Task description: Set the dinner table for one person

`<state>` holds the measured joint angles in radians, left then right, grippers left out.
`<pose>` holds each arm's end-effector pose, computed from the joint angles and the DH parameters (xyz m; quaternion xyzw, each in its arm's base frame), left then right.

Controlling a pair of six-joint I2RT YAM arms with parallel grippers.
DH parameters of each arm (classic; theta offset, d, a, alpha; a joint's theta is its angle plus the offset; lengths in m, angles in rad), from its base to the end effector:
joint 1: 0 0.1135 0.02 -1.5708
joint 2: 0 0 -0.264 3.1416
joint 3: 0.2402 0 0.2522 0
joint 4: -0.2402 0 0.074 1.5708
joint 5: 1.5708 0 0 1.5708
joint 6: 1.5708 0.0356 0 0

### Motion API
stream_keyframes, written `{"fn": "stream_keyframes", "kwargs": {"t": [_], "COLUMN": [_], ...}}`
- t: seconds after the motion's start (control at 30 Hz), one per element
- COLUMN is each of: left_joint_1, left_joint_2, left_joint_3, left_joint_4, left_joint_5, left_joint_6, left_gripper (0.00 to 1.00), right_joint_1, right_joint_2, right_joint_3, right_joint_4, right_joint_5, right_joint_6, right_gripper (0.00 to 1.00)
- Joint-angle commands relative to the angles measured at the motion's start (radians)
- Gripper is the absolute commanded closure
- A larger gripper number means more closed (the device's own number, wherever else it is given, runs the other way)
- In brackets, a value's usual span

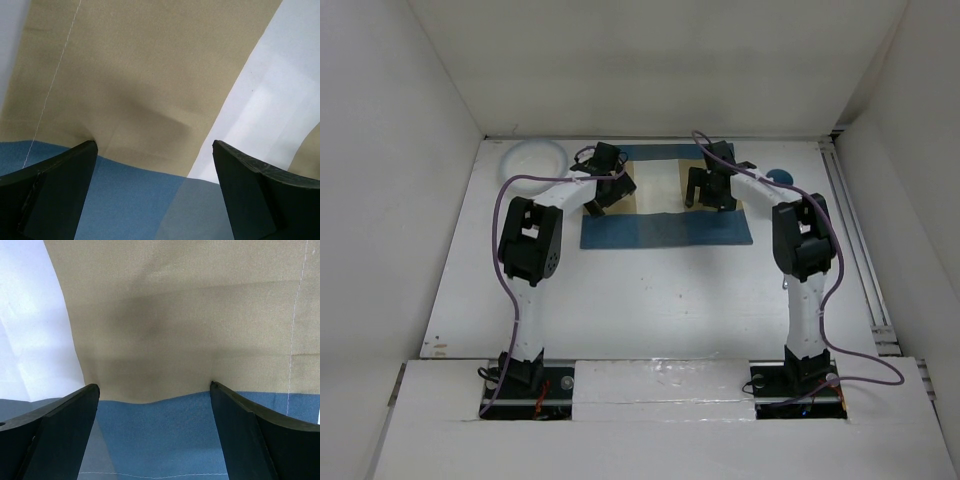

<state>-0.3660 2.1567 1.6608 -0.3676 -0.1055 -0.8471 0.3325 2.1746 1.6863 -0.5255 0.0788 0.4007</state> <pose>0.4505 -0.1687 0.1865 -0.2409 0.9055 -0.1565 0.3123 0.4473 0.1515 0.1759 0.0436 0.9598 0.0631 0.2700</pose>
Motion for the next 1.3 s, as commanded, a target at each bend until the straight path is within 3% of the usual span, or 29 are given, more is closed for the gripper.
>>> {"fn": "stream_keyframes", "kwargs": {"t": [0.0,0.2,0.37,0.5,0.6,0.63,0.73,0.9,0.97,1.13,1.27], "left_joint_1": [0.007,0.007,0.007,0.007,0.028,0.047,0.177,0.338,0.421,0.532,0.614], "left_joint_2": [-0.064,-0.127,-0.161,-0.225,-0.348,-0.377,-0.452,-0.486,-0.460,-0.385,-0.295], "left_joint_3": [-0.012,-0.009,0.089,0.142,0.094,0.074,0.031,-0.007,-0.019,-0.053,-0.091], "left_joint_4": [-0.039,-0.019,-0.019,-0.082,-0.082,-0.068,-0.021,0.008,0.009,0.012,0.048], "left_joint_5": [-0.005,0.038,0.026,-0.054,-0.154,-0.143,-0.048,0.024,0.059,0.090,0.197], "left_joint_6": [0.005,0.032,0.072,0.082,0.068,0.068,0.056,0.056,0.056,0.056,0.016], "left_gripper": [0.00,0.00,0.00,0.00,0.00,0.00,0.00,0.00,0.00,0.00,0.00], "right_joint_1": [0.017,0.017,0.017,0.058,0.114,0.147,0.169,0.117,0.117,0.140,0.151], "right_joint_2": [-0.036,-0.084,-0.142,-0.334,-0.510,-0.613,-0.747,-0.805,-0.805,-0.844,-0.880], "right_joint_3": [-0.020,0.013,0.047,-0.006,-0.184,-0.270,-0.359,-0.456,-0.470,-0.520,-0.542], "right_joint_4": [-0.030,-0.039,-0.039,0.042,0.188,0.272,0.294,0.334,0.344,0.370,0.406], "right_joint_5": [-0.019,0.013,0.035,0.104,0.159,0.159,0.173,0.018,-0.077,-0.125,-0.293], "right_joint_6": [0.033,0.033,0.033,0.033,-0.023,-0.032,0.002,0.099,0.099,0.070,0.052], "right_gripper": [0.03,0.03,0.03,0.03,0.03,0.00,0.00,0.00,0.00,0.00,0.00]}}
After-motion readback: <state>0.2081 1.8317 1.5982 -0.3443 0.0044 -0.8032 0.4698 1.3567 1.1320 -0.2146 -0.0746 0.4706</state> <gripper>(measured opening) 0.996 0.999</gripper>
